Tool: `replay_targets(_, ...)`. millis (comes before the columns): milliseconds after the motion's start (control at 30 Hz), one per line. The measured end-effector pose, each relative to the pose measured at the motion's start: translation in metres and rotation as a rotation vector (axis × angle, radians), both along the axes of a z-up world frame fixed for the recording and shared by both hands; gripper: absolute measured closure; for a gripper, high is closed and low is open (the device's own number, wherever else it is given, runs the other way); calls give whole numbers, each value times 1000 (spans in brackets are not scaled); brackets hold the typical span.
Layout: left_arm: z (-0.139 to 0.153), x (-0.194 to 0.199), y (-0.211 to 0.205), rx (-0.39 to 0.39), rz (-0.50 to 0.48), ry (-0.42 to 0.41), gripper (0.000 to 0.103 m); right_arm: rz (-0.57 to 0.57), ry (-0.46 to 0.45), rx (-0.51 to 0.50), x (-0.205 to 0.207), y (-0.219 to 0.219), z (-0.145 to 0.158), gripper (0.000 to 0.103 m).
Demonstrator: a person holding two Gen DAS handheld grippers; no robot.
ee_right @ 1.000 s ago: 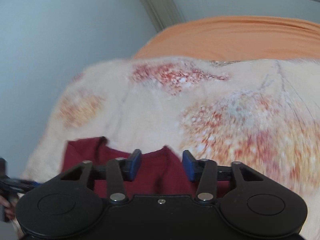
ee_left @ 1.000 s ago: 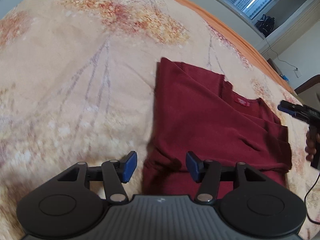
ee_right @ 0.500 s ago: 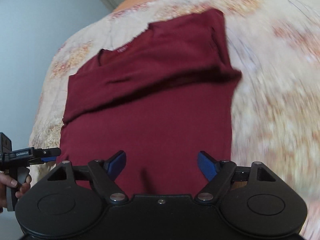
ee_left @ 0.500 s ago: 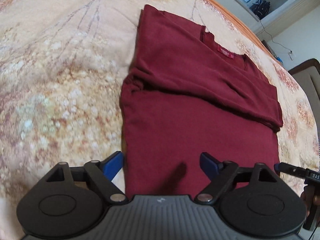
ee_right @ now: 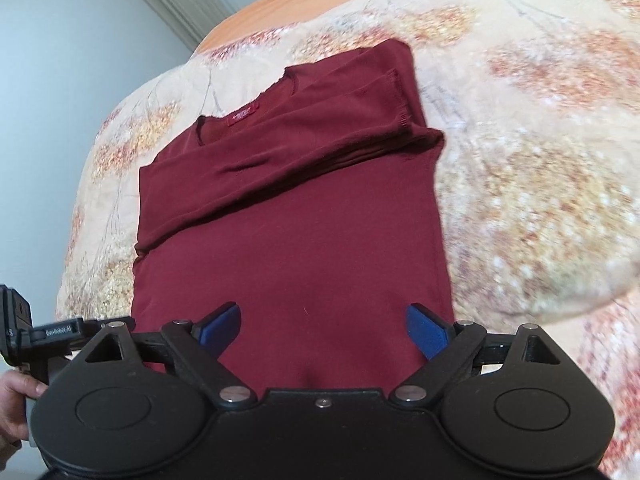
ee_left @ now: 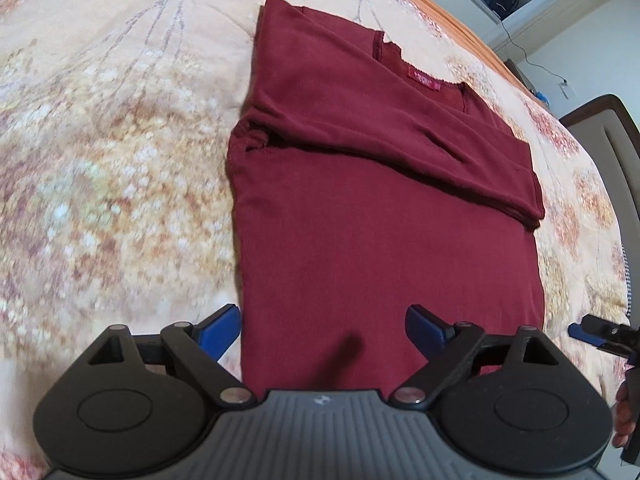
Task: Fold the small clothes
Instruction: 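Move both open tools toward the shirt hem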
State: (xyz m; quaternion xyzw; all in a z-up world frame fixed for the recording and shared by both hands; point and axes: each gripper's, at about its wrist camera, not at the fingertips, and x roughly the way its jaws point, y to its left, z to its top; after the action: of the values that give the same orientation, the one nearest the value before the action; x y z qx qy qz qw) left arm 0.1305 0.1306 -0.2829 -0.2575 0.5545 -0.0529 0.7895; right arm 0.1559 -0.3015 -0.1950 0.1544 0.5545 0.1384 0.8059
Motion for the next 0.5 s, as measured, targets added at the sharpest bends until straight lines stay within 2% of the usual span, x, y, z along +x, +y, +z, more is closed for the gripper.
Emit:
replay_targets(200, 0, -49, 3, -15, 35, 31, 11, -84, 22, 4, -21, -40, 8, 13)
replay_targets(500, 2, -136, -10, -59, 115, 95, 16, -50, 190, 80, -70, -98, -37, 23)
